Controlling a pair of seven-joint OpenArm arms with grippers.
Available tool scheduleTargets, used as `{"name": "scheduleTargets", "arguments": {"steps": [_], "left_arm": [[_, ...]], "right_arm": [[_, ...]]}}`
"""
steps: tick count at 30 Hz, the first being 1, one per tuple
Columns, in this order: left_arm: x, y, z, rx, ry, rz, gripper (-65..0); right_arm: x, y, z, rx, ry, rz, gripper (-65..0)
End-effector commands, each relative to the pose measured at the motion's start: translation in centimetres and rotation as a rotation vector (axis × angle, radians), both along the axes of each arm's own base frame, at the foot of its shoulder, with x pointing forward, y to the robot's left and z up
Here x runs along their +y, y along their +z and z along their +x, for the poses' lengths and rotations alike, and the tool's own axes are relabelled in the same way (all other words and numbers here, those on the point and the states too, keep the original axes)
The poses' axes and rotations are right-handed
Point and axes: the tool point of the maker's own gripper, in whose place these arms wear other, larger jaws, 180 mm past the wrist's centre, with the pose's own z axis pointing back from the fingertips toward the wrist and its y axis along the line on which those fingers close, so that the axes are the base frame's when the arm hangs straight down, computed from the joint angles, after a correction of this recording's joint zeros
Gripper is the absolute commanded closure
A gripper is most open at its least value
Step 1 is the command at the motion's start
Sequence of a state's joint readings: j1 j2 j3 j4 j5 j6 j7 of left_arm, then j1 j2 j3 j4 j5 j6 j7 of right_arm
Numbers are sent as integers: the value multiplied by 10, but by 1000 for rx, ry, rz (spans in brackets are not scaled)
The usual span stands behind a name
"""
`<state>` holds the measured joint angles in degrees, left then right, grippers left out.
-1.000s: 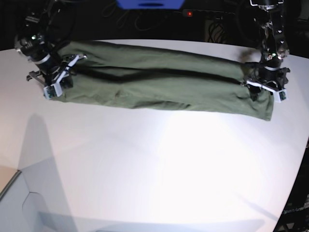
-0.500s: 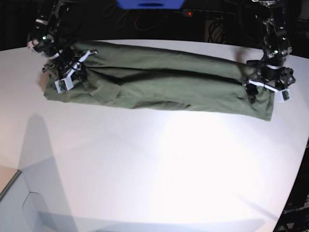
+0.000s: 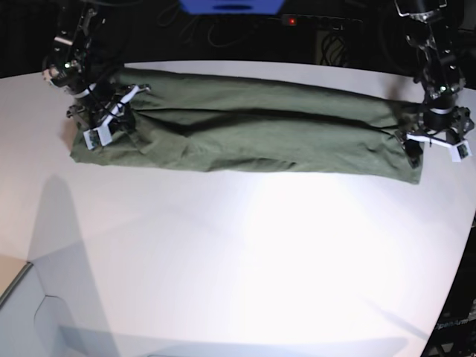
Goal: Layout the t-shirt on the table in an organized manner, then fold the t-shirt properly
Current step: 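Fold the shirt over again with both grippers into a long strip, then move the left gripper to the strip middle and fold its end inward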
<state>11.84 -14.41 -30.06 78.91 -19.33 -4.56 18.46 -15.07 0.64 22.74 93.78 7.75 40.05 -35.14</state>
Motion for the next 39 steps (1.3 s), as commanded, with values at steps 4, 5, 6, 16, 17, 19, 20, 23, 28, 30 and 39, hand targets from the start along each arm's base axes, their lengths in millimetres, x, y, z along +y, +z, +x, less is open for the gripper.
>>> {"name": "scheduleTargets", "arguments": {"steps": [4, 5, 6, 16, 17, 19, 20, 23, 28, 30, 39], "left_arm": [[9, -9, -5, 21, 17, 6, -637], [9, -11, -6, 26, 19, 4, -637], [9, -11, -6, 27, 17, 4, -636], [-21, -17, 2, 16, -150, -50, -635], [-21, -21, 0, 26, -145, -55, -634], [-20, -29, -5, 45, -138, -65, -611], [-19, -31, -6, 50, -135, -67, -574], [-18, -34, -8, 56, -131, -71, -381], [-17, -40, -6, 63, -119, -85, -98], [-15, -47, -7, 82, -109, -98, -25], [-17, -12, 11, -7, -131, -53, -1]], "right_arm": [[-6, 1, 1, 4, 5, -28, 0], [-6, 2, 1, 2, 5, -28, 0], [-6, 2, 1, 2, 5, -28, 0], [-6, 5, 5, -8, 5, -30, 0], [-6, 6, 7, -11, 6, -31, 0], [-6, 6, 8, -13, 6, -31, 0], [-6, 6, 9, -14, 6, -31, 0], [-6, 7, 10, -16, 6, -31, 0], [-6, 7, 10, -16, 6, -31, 0], [-6, 7, 10, -16, 6, -31, 0], [-6, 10, 17, -30, 5, -32, 0]]}}
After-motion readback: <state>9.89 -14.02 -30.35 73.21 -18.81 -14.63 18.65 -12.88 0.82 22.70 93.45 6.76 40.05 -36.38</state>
